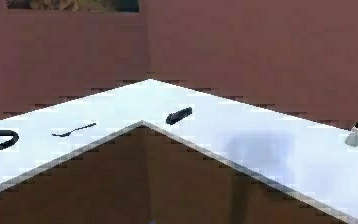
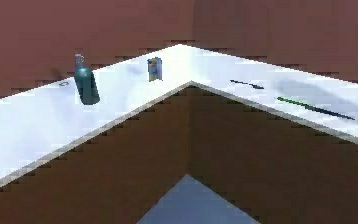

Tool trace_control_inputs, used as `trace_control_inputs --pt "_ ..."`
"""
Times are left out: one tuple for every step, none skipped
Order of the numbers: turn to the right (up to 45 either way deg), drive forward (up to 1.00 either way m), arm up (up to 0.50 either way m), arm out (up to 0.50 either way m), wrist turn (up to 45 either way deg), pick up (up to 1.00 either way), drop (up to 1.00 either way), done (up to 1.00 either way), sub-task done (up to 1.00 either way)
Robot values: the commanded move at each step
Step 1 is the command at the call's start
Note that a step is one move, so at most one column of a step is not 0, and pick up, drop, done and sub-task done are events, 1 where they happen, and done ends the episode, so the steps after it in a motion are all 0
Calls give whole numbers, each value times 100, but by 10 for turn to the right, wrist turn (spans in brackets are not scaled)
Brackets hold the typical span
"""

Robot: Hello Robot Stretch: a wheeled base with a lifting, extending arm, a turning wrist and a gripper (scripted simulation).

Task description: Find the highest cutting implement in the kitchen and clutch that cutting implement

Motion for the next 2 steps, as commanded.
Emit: trace_control_inputs --pt "0 35 0 0 0 0 0 0 0" --pt "-450 0 0 0 0 0 0 0 0"
